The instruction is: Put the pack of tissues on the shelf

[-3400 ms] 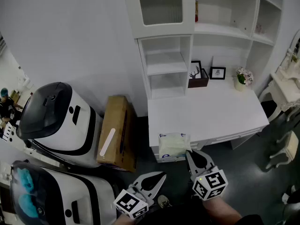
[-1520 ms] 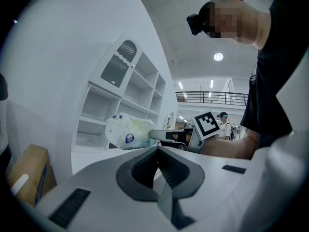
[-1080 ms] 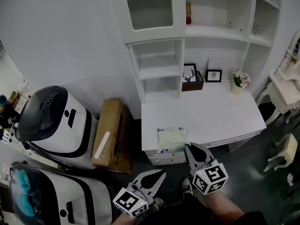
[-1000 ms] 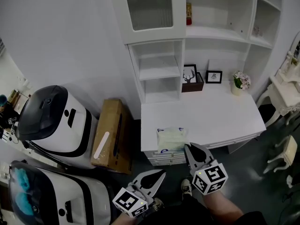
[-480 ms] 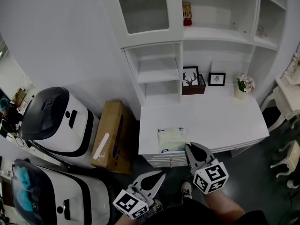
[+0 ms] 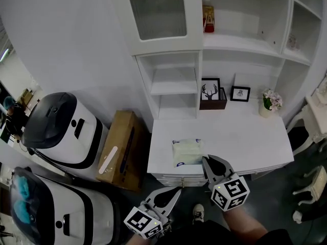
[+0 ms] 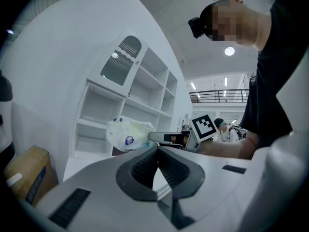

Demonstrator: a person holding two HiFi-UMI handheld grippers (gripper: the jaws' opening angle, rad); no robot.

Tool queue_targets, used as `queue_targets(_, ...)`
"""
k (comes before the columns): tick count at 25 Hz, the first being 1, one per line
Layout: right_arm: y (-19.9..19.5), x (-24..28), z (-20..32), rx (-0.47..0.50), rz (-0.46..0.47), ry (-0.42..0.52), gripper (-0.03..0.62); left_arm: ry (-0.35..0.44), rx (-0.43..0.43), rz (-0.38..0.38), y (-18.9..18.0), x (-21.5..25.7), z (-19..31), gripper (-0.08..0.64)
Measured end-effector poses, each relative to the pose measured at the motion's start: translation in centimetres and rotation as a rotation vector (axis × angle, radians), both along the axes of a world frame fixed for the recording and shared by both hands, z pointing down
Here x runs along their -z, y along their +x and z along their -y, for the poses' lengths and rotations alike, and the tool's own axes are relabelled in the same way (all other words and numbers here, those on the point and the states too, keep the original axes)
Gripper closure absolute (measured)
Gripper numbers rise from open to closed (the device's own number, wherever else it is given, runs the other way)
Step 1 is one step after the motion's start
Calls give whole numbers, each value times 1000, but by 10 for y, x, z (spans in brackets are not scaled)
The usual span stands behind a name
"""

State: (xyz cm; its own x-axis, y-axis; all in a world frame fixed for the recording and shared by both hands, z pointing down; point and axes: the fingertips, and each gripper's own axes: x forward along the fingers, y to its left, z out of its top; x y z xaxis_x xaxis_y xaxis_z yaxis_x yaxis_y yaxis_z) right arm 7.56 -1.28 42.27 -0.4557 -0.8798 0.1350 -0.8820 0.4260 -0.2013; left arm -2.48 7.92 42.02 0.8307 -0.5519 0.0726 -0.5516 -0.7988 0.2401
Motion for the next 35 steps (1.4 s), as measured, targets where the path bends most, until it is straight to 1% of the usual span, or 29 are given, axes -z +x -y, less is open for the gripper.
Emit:
queue_targets(8,8,3,20,37,8,7,583,-3,48,16,7,0,16,555)
queue_targets(12,12,1,23,49,19,6,583,-8,67,28,14,-2,18,555)
queue_targets(21,23,7,33,76,33,16,583,11,98,38,25,7,19,555)
queue_targets(27,29,5,40,101,27,9,583,-1,128,39,31,3,21,555)
queue_targets(35,39,5,51,114,50,6,584,1,160,54,39,5,25,555)
